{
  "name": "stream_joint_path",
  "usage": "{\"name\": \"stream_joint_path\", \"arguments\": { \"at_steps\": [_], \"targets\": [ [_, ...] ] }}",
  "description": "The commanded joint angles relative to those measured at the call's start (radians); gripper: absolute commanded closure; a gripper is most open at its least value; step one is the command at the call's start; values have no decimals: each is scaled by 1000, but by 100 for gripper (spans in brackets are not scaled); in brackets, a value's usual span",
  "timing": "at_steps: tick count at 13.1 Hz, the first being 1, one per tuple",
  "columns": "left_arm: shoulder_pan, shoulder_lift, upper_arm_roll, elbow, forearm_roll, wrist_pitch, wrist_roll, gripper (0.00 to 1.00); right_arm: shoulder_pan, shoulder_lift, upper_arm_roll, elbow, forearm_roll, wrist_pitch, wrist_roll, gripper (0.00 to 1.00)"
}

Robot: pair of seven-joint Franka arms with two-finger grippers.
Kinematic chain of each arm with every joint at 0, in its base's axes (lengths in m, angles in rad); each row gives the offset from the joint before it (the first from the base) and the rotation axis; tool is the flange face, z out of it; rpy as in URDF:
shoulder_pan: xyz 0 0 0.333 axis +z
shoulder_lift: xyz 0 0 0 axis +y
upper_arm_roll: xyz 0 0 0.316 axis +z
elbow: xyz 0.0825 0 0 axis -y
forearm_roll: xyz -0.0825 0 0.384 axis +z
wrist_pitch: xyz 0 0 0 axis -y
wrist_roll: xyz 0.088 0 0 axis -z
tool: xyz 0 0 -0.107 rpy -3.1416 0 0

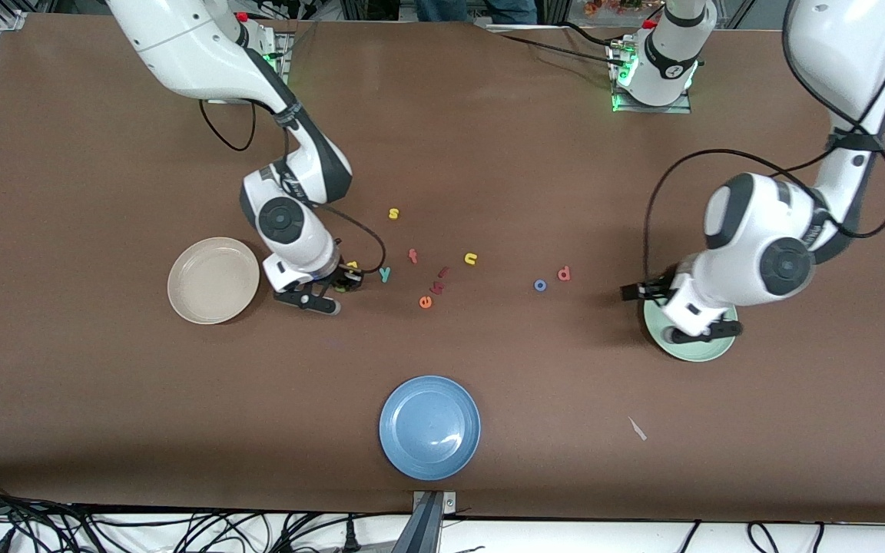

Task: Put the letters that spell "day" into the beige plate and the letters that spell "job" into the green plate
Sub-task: 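Drop the green d on the cream plate while the left gripper reaches p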

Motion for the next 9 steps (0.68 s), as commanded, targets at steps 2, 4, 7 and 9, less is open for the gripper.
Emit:
{"name": "stream_joint_path", "arguments": {
  "at_steps": [2, 4, 7, 9],
  "targets": [
    [-74, -3, -6, -141, 2, 184, -91, 0, -140, -130, 10, -14, 4, -169, -278, 94],
    [-94, 29, -6, -181, 51, 293, -130, 0, -192, -175, 10, -17, 4, -241, -377, 93],
    [-122, 56, -6, -195, 128, 340, -165, 0, -263, -218, -5, -40, 2, -296, -525, 90],
    [-125, 48, -6, -259, 171, 434, -165, 0, -268, -232, -49, -72, 4, -296, -585, 87]
  ]
}}
